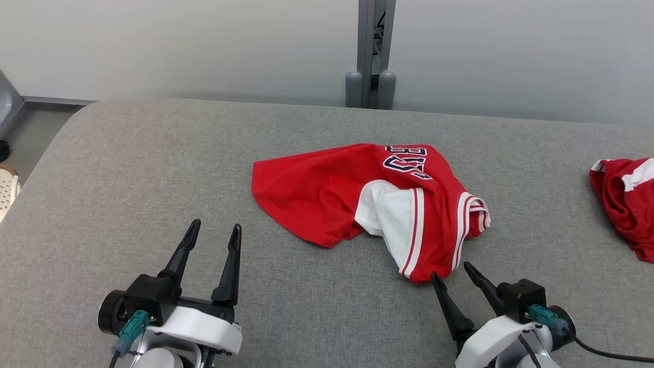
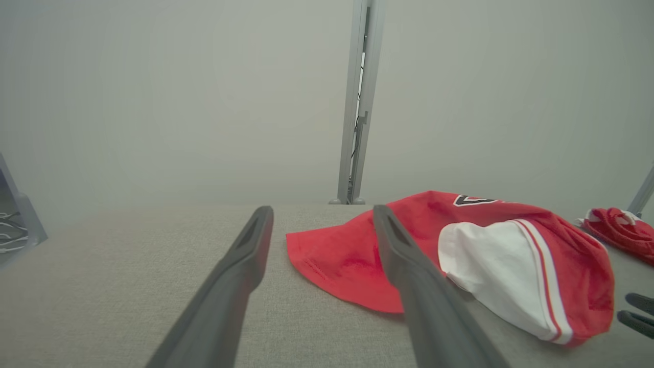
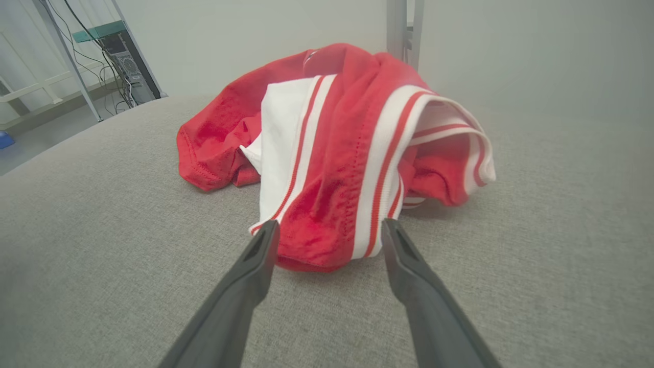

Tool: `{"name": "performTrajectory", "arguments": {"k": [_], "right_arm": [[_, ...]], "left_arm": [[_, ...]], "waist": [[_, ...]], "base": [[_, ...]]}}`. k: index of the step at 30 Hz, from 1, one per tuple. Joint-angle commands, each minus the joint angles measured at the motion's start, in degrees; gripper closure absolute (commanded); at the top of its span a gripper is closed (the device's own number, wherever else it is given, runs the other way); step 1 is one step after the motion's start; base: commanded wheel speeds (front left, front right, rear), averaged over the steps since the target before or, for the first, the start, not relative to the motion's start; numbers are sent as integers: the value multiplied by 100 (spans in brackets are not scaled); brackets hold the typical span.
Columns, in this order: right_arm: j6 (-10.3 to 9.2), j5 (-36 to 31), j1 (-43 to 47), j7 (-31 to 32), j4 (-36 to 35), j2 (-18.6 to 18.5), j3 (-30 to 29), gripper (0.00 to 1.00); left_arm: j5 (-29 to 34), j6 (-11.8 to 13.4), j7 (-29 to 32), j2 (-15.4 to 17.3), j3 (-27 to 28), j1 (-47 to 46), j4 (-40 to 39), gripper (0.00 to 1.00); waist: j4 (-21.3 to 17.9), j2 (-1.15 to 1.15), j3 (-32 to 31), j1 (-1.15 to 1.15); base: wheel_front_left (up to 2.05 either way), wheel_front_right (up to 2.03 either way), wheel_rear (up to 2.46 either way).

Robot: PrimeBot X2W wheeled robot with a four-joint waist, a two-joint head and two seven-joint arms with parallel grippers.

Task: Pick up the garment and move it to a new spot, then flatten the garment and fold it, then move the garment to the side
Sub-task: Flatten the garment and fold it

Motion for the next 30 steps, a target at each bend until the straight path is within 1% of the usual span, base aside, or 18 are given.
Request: {"name": "performTrajectory", "arguments": {"k": [1, 5, 13, 15, 22, 25, 26, 27, 28, 30], "right_arm": [[0, 59, -101, -20, 78, -73, 67, 0], [0, 116, -265, -22, 218, -102, 129, 0], [0, 74, -434, -23, 445, -77, -4, 0], [0, 119, -495, -23, 504, -56, 21, 100], [0, 216, -577, -23, 556, -71, 177, 100], [0, 351, -623, -23, 451, -60, 378, 100], [0, 417, -643, -23, 397, -50, 523, 100], [0, 535, -724, -23, 308, -64, 952, 100], [0, 535, -724, -23, 308, -64, 952, 100], [0, 766, -881, -24, 186, -104, 1426, 100]], "left_arm": [[-40, 21, 0, 23, 11, -103, -2, 0], [-45, 28, 0, 22, 17, -144, 19, 0], [-74, 24, 0, 22, -60, -195, 59, 0], [-77, 30, 0, 22, -68, -191, 66, 0], [-65, 34, 0, 18, 3, -153, 78, 0], [-95, 33, 0, 20, 7, -136, 89, 0], [-100, 38, 0, 20, 3, -131, 92, 0], [-119, 51, 0, 21, -16, -108, 100, 0], [-119, 51, 0, 21, -16, -108, 100, 0], [-177, 58, 0, 22, -36, -74, 113, 0]], "waist": [[32, 0, 44, 0], [98, 0, 114, 0], [261, 0, 169, 0], [299, 0, 169, 0], [347, 0, 126, 0], [360, 0, 82, 0], [360, 0, 64, 0], [354, 0, 18, 0], [354, 0, 18, 0], [351, 0, -43, 0]], "base": [[0, 0, 0], [0, 0, 0], [0, 0, 0], [0, 0, 0], [0, 0, 0], [0, 0, 0], [0, 0, 0], [0, 0, 0], [0, 0, 0], [0, 0, 0]]}}
